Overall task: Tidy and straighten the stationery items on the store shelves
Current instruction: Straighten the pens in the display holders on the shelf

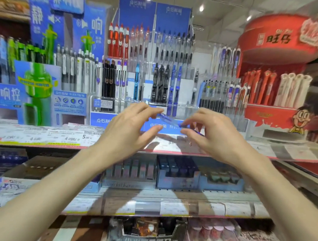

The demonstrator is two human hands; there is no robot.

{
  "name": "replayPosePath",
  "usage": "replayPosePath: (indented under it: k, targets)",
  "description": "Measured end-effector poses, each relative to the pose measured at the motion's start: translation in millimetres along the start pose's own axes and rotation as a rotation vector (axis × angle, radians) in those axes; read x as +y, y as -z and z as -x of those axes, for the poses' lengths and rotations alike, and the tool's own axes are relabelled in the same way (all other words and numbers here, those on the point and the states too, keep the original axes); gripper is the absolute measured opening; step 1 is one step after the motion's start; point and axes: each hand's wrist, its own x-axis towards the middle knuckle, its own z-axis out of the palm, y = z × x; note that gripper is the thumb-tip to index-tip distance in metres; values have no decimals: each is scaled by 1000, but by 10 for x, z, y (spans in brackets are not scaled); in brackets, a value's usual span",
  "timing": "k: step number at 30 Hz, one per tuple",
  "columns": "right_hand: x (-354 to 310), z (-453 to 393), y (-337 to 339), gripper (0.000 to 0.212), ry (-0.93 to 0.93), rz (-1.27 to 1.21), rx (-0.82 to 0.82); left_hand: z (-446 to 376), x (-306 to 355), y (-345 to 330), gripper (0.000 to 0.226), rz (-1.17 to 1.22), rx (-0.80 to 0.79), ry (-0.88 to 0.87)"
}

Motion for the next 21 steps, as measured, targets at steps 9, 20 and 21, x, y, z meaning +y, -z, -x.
replayPosePath:
  k: [9, 20, 21]
  targets:
    - [26, -580, 28, 19, -236, -66, 297, -181, -166, -222, 58, -108, 76, 74]
    - [-62, -918, -39, 28, -410, -238, 412, -240, -173, -295, 35, -198, 54, 102]
    - [-49, -906, -55, 28, -411, -213, 398, -233, -171, -308, 35, -207, 59, 103]
